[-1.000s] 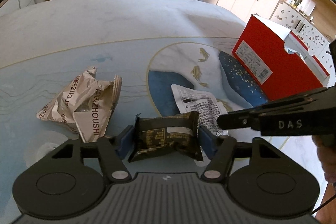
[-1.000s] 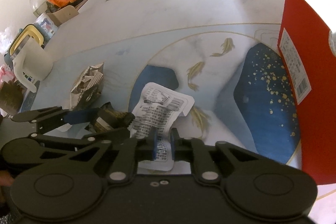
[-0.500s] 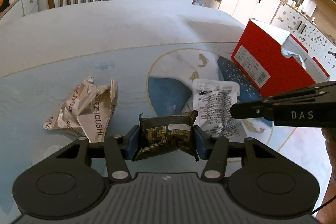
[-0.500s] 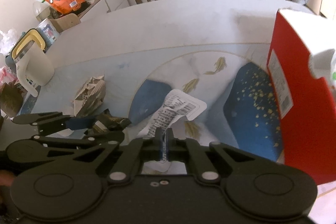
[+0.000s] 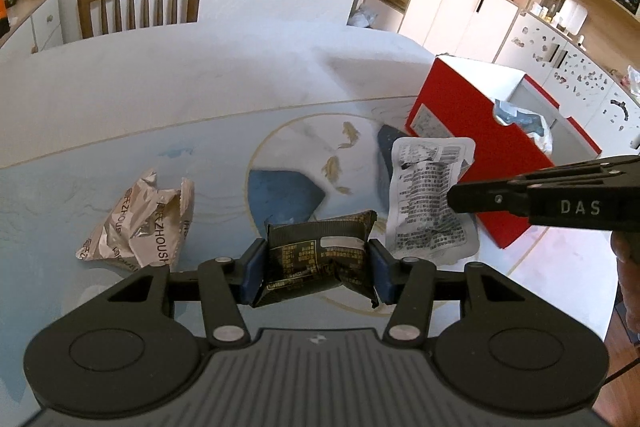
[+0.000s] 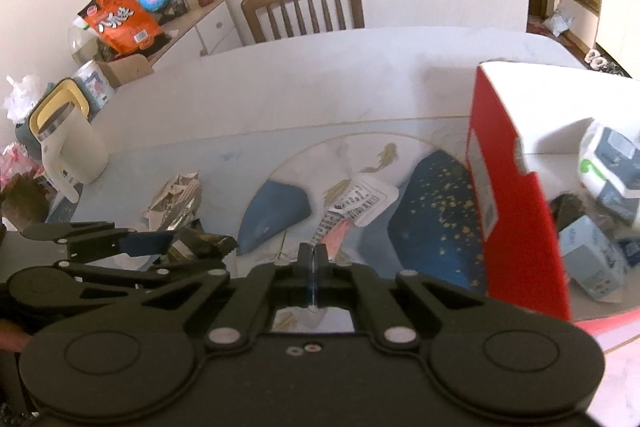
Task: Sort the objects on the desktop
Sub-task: 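Lift the dark packet and white sachet with both tools and carry them over the shoebox, then lower the dark packet and white sachet into the shoebox and open both tools, then withdraw both tools from the shoebox back over the table, then move the right tool to the crumpled silver foil wrapper while the left tool approaches it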
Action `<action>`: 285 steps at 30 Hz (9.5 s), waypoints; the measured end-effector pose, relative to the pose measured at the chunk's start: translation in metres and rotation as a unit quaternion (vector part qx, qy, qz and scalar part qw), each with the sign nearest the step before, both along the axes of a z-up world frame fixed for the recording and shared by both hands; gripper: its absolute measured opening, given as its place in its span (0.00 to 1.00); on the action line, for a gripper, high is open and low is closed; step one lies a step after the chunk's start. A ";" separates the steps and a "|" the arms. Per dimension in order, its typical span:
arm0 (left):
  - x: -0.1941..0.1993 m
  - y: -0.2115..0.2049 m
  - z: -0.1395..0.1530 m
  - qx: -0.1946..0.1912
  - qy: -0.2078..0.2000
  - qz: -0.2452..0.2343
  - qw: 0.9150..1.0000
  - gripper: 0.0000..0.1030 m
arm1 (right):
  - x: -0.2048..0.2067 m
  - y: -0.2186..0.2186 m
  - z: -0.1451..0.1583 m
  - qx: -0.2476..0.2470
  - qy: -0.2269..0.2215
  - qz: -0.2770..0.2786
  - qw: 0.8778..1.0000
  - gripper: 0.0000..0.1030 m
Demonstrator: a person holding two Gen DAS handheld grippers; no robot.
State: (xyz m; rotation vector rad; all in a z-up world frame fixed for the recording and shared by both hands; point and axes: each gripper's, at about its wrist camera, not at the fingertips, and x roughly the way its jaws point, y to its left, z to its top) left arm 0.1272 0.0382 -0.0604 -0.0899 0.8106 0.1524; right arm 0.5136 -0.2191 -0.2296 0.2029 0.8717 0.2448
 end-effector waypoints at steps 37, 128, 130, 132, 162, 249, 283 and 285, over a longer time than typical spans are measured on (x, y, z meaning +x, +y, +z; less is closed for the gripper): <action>0.030 -0.104 0.043 0.009 -0.029 -0.095 0.995 0.51 | -0.045 -0.109 0.059 0.043 -0.071 -0.049 0.995 0.00; 0.272 -0.263 -0.046 0.133 0.103 -0.172 0.971 0.51 | 0.005 -0.271 -0.015 -0.035 0.028 0.002 0.999 0.00; 0.275 -0.263 -0.049 0.129 0.115 -0.180 0.968 0.51 | 0.006 -0.271 -0.017 -0.043 0.030 0.006 0.999 0.00; 0.278 -0.262 -0.052 0.126 0.129 -0.182 0.967 0.51 | 0.007 -0.271 -0.019 -0.048 0.032 0.007 0.998 0.00; 0.243 -0.255 -0.014 0.107 0.097 -0.205 0.968 0.69 | -0.003 -0.269 0.004 -0.058 0.018 0.012 0.998 0.33; 0.036 0.082 0.016 0.029 -0.015 -0.081 0.996 1.00 | 0.046 0.071 0.038 -0.078 -0.044 0.169 0.982 0.88; 0.048 0.137 -0.040 0.036 0.018 -0.128 0.991 0.99 | 0.110 0.162 -0.019 -0.106 -0.012 0.257 0.961 0.85; 0.048 0.139 -0.042 0.035 0.015 -0.125 0.991 0.99 | 0.112 0.167 -0.024 -0.110 -0.010 0.262 0.959 0.83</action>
